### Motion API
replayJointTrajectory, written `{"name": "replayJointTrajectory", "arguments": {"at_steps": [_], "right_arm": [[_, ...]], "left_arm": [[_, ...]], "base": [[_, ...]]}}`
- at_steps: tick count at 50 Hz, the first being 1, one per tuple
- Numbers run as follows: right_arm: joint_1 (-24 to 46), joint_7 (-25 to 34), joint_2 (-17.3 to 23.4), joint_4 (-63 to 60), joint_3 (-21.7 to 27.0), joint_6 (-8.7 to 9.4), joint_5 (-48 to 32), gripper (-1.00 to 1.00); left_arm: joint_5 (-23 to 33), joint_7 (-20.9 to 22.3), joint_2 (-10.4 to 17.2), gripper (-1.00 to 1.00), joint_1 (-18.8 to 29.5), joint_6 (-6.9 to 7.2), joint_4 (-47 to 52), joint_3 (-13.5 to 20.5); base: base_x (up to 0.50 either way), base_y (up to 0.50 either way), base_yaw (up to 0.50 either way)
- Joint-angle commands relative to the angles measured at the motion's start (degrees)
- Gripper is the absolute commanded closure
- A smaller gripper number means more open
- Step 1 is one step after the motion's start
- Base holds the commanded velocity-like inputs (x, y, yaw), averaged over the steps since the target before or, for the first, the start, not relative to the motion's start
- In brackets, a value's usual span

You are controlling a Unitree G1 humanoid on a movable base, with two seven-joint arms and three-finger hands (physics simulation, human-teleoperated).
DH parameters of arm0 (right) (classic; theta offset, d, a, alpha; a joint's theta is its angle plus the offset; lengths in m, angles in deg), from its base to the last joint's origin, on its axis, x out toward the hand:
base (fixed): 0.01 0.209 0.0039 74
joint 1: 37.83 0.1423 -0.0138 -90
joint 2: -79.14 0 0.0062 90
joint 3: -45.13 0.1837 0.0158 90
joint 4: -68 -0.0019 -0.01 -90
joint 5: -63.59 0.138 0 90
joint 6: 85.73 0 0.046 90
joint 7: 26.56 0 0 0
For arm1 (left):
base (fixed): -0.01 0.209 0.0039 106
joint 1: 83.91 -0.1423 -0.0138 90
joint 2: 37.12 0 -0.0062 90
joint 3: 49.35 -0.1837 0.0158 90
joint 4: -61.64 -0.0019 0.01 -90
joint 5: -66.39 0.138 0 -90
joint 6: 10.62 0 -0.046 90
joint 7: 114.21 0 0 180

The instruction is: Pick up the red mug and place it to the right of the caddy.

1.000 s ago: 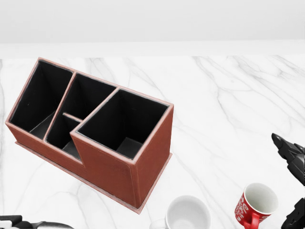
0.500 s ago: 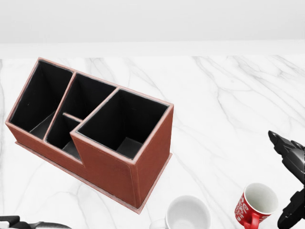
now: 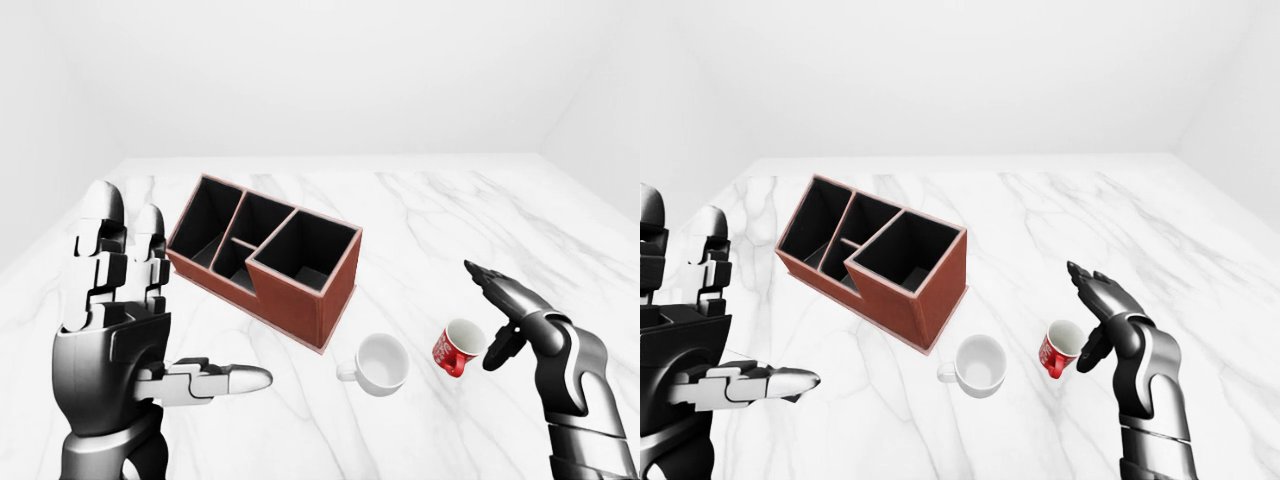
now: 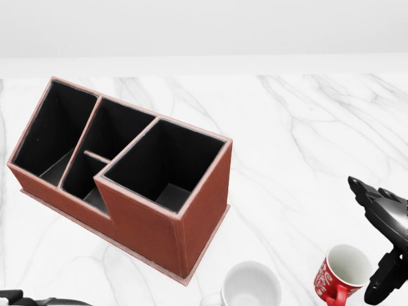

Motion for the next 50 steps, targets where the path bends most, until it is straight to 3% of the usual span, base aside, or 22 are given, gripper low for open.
{"name": "replayJointTrajectory", "arguments": {"at_steps": [1,20,50], "right_arm": [[1.57,0.0,0.18,3.05,-1.33,0.0,-1.28,-1.0],[2.9,0.0,-0.65,6.63,-4.39,0.0,-1.86,-1.0],[1.18,0.0,-1.03,11.38,-5.45,0.0,-2.17,-1.0]], "left_arm": [[0.04,0.14,-0.09,-1.0,0.05,0.0,-0.06,0.08],[-0.05,0.16,-0.09,-1.0,0.02,0.0,0.01,0.06],[-0.48,0.33,-0.16,-1.0,0.38,0.0,0.58,1.14]], "base": [[0.0,0.0,0.0],[0.0,0.0,0.0],[0.0,0.0,0.0]]}}
